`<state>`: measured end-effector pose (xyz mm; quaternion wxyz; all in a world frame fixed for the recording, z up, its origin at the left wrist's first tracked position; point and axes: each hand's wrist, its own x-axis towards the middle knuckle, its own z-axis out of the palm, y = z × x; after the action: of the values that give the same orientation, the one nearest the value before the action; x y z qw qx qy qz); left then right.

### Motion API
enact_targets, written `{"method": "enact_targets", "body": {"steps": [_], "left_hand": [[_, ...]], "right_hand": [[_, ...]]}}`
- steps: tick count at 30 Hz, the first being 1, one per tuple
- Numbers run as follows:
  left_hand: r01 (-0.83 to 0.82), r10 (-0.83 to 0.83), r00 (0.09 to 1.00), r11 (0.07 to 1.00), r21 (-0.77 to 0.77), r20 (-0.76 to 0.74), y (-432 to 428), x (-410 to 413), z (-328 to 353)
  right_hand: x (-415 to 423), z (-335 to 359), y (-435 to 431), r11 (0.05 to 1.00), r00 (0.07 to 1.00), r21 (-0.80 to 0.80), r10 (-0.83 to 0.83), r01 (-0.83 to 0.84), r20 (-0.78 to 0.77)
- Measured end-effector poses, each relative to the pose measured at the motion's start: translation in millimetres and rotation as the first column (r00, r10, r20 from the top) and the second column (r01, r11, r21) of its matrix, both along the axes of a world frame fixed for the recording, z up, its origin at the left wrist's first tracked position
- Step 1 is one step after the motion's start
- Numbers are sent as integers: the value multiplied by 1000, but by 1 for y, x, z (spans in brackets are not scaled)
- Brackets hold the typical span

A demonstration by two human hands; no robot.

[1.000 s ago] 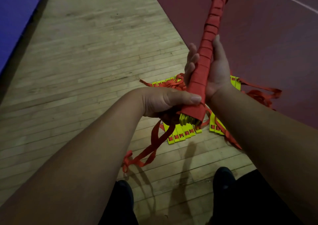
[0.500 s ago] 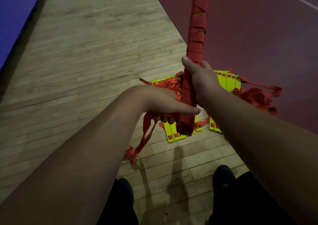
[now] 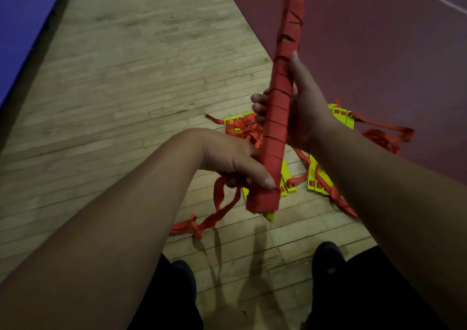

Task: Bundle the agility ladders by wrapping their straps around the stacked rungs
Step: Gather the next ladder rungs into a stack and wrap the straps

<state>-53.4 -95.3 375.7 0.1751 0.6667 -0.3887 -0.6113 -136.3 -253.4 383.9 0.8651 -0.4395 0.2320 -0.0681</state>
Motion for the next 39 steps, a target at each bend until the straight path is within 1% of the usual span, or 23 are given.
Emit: {"method": "enact_targets", "body": {"steps": [2,4,6,7,10,13,16,18,21,23,25,27,29,30,31,33,35,37,39], "left_hand": [[75,-75,992,997,-2,-103,-3,-11,1],[131,-131,977,991,-14,-167,-9,-23,4],[119,-121,973,993,-21,-197,-13,-27,7],[111,-114,975,993,-27,-193,-14,-27,8],[127,-129,987,992,-19,-100,-16,-21,8],[101,-102,994,995,23,30,-15,-10,3],[50,-59,981,997,51,187,-16,-6,-5],[24,-42,972,996,82,233,-19,-8,-9],[-11,-24,965,991,130,262,-22,-10,-10],[-53,7,951,989,141,310,-23,-12,-8],[-114,50,913,984,135,406,-26,-17,-10],[-131,45,843,984,123,535,-30,-27,-18],[-111,12,754,988,110,657,-36,-38,-27],[-118,19,719,988,95,695,-38,-41,-30],[-130,41,706,989,73,707,-39,-42,-32],[-138,94,735,990,13,672,-37,-37,-29],[-95,97,803,995,-35,588,-29,-25,-24],[-43,60,894,998,-49,443,-19,-14,-16],[-32,40,973,999,-40,228,-12,-7,-11]], "right_hand": [[-5,4,-1,994,997,108,25,-32,66],[-6,4,-5,972,988,214,63,-92,140],[-3,3,-9,958,975,240,115,-159,188],[-2,2,-11,958,975,233,125,-167,186],[-1,-3,-13,975,984,182,105,-131,147],[1,-8,-11,998,994,29,52,-55,98],[4,-13,-7,995,1000,-100,-14,13,-14],[7,-18,-5,984,995,-164,-80,70,-52],[13,-29,0,955,979,-238,-196,177,-58],[17,-37,2,924,959,-289,-276,249,-56],[21,-45,2,884,937,-356,-344,304,-53],[22,-49,2,851,926,-417,-373,318,-57],[21,-51,1,852,929,-421,-366,310,-55],[21,-51,1,856,933,-421,-354,299,-58],[20,-50,2,861,938,-420,-341,287,-58],[19,-46,2,874,947,-400,-317,274,-44],[16,-40,0,910,960,-327,-278,253,-29],[10,-30,-2,963,980,-192,-198,191,-15],[5,-20,-5,993,993,-41,-113,114,23]]}}
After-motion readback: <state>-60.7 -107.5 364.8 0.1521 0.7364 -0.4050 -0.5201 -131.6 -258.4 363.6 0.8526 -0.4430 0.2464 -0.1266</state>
